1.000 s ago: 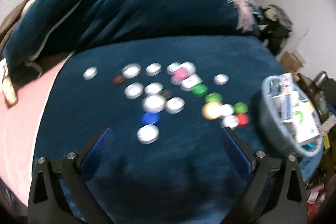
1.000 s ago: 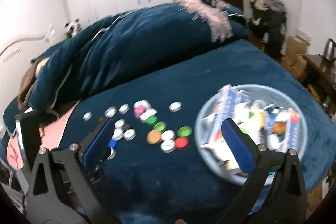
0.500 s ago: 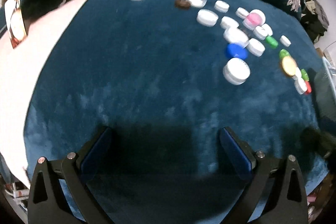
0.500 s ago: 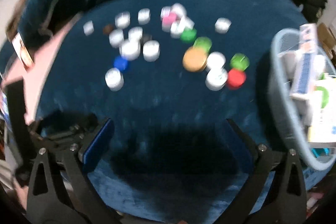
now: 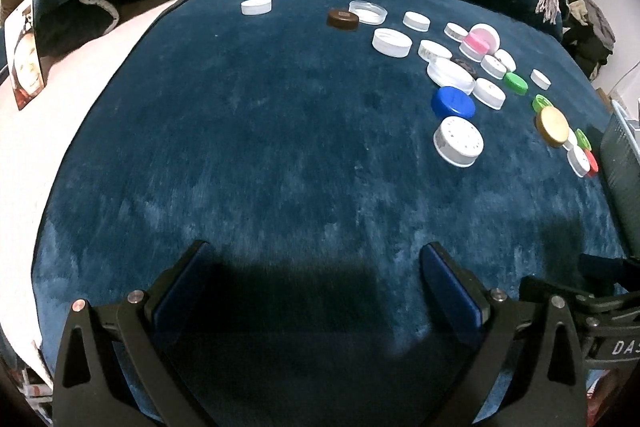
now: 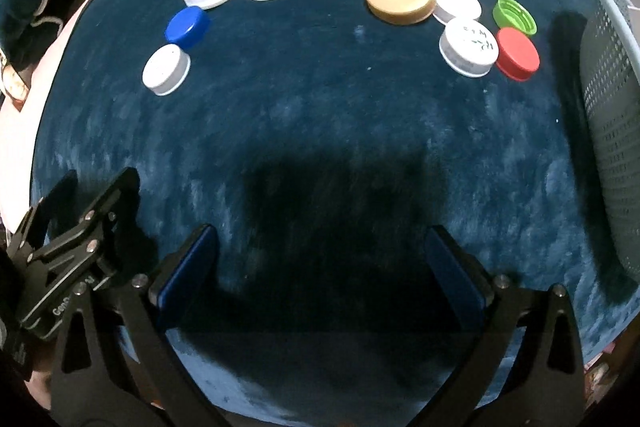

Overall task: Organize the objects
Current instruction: 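Grasp the blue cap with the right tool while the left grasps a white cap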

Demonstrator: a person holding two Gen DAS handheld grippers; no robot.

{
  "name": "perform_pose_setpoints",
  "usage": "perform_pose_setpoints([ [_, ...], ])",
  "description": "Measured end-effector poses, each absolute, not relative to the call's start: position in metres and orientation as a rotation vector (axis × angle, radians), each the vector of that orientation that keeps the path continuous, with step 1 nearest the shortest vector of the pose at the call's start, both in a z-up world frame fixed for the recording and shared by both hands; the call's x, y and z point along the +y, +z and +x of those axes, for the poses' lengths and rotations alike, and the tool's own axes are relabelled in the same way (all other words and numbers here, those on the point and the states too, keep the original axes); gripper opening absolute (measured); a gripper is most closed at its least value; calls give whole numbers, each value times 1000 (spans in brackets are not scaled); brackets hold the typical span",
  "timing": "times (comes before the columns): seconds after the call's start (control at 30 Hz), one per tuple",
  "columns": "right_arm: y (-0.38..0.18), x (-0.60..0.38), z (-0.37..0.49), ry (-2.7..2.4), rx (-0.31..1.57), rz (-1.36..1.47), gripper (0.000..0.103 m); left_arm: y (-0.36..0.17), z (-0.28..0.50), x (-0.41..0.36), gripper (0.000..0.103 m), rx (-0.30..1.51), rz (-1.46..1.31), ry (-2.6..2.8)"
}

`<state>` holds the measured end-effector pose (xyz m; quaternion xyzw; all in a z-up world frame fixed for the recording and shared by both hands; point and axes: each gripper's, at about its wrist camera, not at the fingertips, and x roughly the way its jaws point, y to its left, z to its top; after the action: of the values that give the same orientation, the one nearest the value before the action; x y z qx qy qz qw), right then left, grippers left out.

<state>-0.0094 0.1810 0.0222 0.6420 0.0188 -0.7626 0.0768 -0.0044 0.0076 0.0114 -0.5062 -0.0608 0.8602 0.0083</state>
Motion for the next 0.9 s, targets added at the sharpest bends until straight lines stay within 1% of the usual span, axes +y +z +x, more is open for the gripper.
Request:
perform_pose_setpoints([
  [0.17, 21, 178, -3, -2313, 87, 1913, 103, 11, -2, 7, 103, -172, -1574, 2683],
  [0.37, 28, 185, 3, -2352, -11, 1860, 103, 12, -2, 6, 103, -176, -1576, 2656],
  [0.5, 38, 193, 9, -2413, -99, 1749, 103, 12, -2, 7, 103, -171, -1574, 2665],
  [0.67, 59, 186, 6, -2456, -115, 1545, 94, 12, -3, 7, 103, -170, -1574, 2664],
  [0.77, 71, 170, -24, -2415, -83, 1485, 92, 18, -4, 5, 102, -170, -1576, 2651],
  [0.9, 66, 138, -40, -2353, -57, 1474, 88, 27, -4, -7, 102, -201, -1547, 2706],
])
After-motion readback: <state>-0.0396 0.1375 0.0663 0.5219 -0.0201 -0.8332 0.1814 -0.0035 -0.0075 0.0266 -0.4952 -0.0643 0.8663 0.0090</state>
